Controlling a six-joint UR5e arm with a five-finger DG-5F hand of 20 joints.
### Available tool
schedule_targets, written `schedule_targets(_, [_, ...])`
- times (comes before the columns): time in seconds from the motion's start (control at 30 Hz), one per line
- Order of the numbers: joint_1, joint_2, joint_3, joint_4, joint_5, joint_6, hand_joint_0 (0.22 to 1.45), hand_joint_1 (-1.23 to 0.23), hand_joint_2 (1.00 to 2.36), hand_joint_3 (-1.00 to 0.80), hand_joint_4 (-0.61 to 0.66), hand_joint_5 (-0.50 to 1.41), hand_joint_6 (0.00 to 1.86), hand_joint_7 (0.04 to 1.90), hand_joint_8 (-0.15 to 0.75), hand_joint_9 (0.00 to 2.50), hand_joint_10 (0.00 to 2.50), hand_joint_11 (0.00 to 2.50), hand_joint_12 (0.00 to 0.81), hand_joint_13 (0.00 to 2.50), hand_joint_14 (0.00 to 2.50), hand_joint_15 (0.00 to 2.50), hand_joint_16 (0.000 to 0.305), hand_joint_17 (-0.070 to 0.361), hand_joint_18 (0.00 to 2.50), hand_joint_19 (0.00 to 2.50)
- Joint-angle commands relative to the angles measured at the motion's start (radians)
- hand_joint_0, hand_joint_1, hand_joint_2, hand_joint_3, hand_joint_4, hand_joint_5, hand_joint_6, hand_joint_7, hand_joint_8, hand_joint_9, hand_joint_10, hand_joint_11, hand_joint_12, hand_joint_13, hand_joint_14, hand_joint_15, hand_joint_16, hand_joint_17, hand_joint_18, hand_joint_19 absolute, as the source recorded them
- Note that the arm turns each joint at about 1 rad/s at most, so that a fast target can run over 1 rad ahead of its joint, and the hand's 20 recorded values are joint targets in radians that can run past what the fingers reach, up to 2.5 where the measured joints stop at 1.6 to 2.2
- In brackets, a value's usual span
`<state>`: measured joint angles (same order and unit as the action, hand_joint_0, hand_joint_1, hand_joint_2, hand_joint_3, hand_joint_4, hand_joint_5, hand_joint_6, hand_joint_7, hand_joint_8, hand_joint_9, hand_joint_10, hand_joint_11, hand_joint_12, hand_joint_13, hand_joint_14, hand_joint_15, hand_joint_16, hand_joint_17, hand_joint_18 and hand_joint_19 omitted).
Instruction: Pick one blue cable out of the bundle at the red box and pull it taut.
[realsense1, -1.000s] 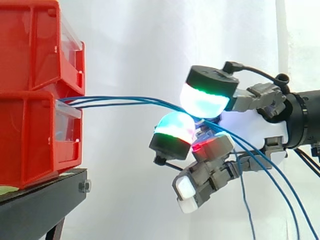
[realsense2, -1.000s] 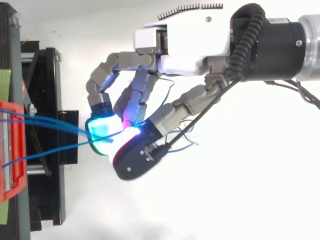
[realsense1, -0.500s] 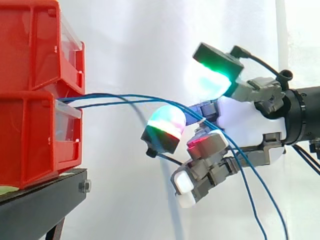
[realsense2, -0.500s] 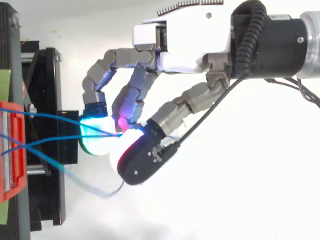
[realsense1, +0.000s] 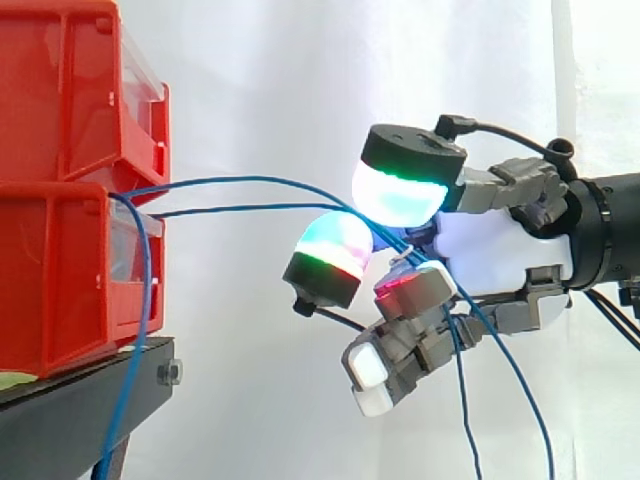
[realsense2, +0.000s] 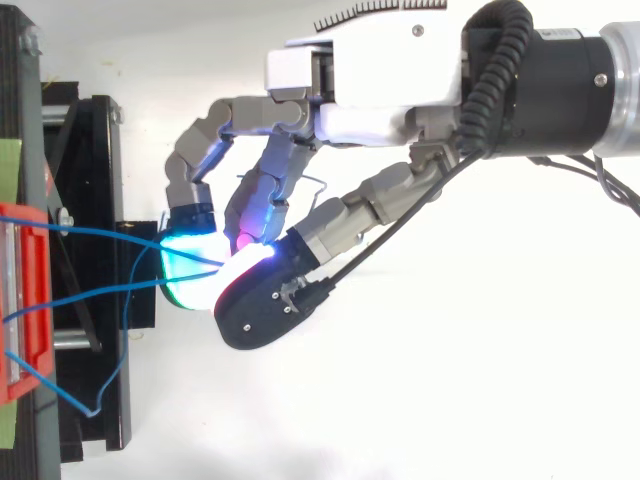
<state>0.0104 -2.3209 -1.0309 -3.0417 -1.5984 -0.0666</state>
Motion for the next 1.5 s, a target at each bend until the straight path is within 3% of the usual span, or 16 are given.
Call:
schedule_targets(0.0, [0.000, 0.000, 0.000, 0.000, 0.000, -0.001, 0.62, -0.84, 1.02, -0.26, 0.12, -0.12, 0.90, 0.95, 0.402, 1.16, 0.01, 1.17, 0.399, 0.83, 0.01, 0.41, 0.056, 0.126, 0.61, 0.33])
schedule_targets(0.2, [0.000, 0.000, 0.000, 0.000, 0.000, -0.001, 0.71, -0.93, 1.01, -0.32, 0.06, -0.13, 0.89, 1.02, 0.406, 1.17, 0.01, 1.17, 0.399, 0.84, 0.01, 0.40, 0.056, 0.126, 0.64, 0.28])
schedule_targets(0.27, [0.000, 0.000, -0.001, 0.000, 0.000, -0.001, 0.77, -0.95, 1.00, -0.50, 0.01, -0.14, 0.89, 0.99, 0.393, 1.14, 0.01, 1.16, 0.394, 0.83, 0.01, 0.39, 0.056, 0.125, 0.64, 0.23])
schedule_targets(0.3, [0.000, 0.000, -0.001, 0.000, -0.002, 0.001, 0.77, -0.97, 1.00, -0.50, 0.01, -0.14, 0.89, 0.97, 0.392, 1.14, 0.01, 1.16, 0.391, 0.83, 0.01, 0.39, 0.056, 0.125, 0.64, 0.23])
schedule_targets(0.4, [-0.001, 0.000, -0.001, 0.000, 0.000, -0.001, 0.70, -0.98, 1.00, -0.50, 0.07, -0.14, 0.88, 0.85, 0.375, 1.12, 0.01, 1.17, 0.381, 0.81, 0.01, 0.39, 0.055, 0.124, 0.63, 0.21])
schedule_targets(0.47, [-0.001, 0.000, -0.001, 0.000, 0.002, -0.001, 0.54, -0.98, 1.00, -0.50, 0.12, -0.13, 0.89, 0.86, 0.388, 1.12, 0.01, 1.17, 0.390, 0.80, 0.01, 0.39, 0.057, 0.129, 0.61, 0.25])
schedule_targets(0.5, [-0.001, 0.000, -0.001, 0.000, 0.002, -0.001, 0.52, -0.98, 1.00, -0.50, 0.12, -0.13, 0.89, 0.87, 0.394, 1.13, 0.00, 1.17, 0.394, 0.79, 0.01, 0.39, 0.058, 0.131, 0.62, 0.25])
schedule_targets(0.53, [-0.003, 0.000, -0.001, 0.000, 0.002, -0.001, 0.44, -0.89, 1.00, -0.50, 0.13, -0.13, 0.89, 0.83, 0.431, 1.16, 0.00, 1.16, 0.428, 0.82, 0.01, 0.39, 0.065, 0.145, 0.65, 0.27])
schedule_targets(0.6, [-0.001, 0.000, -0.001, 0.000, 0.002, -0.001, 0.42, -0.73, 1.00, -0.50, 0.12, -0.12, 0.89, 0.84, 0.448, 1.19, 0.00, 1.15, 0.443, 0.84, 0.01, 0.40, 0.067, 0.151, 0.66, 0.30])
schedule_targets(0.67, [-0.001, 0.000, -0.001, 0.000, 0.000, -0.001, 0.48, -0.54, 1.00, -0.50, 0.09, -0.12, 0.88, 0.88, 0.425, 1.19, 0.00, 1.14, 0.426, 0.82, 0.01, 0.41, 0.063, 0.141, 0.62, 0.34])
schedule_targets(0.73, [-0.001, 0.000, -0.001, 0.000, 0.000, -0.001, 0.52, -0.51, 1.00, -0.50, 0.07, -0.12, 0.88, 0.91, 0.405, 1.18, 0.01, 1.15, 0.415, 0.80, 0.01, 0.42, 0.059, 0.133, 0.58, 0.37])
schedule_targets(0.97, [-0.001, 0.000, -0.001, 0.000, -0.002, -0.001, 0.59, -0.77, 1.01, -0.23, 0.11, -0.12, 0.90, 0.91, 0.414, 1.19, 0.00, 1.18, 0.423, 0.85, 0.01, 0.41, 0.060, 0.135, 0.64, 0.34])
schedule_targets(1.17, [-0.001, 0.000, -0.001, 0.000, -0.002, -0.001, 0.65, -0.90, 1.02, -0.18, 0.06, -0.13, 0.91, 1.01, 0.405, 1.17, 0.01, 1.19, 0.404, 0.84, 0.01, 0.41, 0.056, 0.127, 0.65, 0.32])
schedule_targets(1.3, [-0.001, 0.000, -0.001, 0.000, -0.002, -0.001, 0.70, -0.93, 1.02, -0.23, 0.02, -0.13, 0.92, 1.03, 0.392, 1.15, 0.01, 1.19, 0.395, 0.82, 0.01, 0.40, 0.055, 0.125, 0.65, 0.29])
schedule_targets(1.37, [-0.001, 0.000, -0.001, 0.000, 0.000, -0.001, 0.75, -0.94, 1.01, -0.39, -0.02, -0.14, 0.92, 1.00, 0.378, 1.12, 0.01, 1.19, 0.383, 0.80, 0.01, 0.39, 0.055, 0.123, 0.64, 0.25])
schedule_targets(1.47, [-0.001, 0.000, -0.001, 0.001, 0.002, -0.001, 0.77, -0.96, 1.00, -0.50, -0.03, -0.15, 0.92, 0.94, 0.370, 1.09, 0.01, 1.16, 0.383, 0.78, 0.01, 0.37, 0.055, 0.123, 0.64, 0.22])
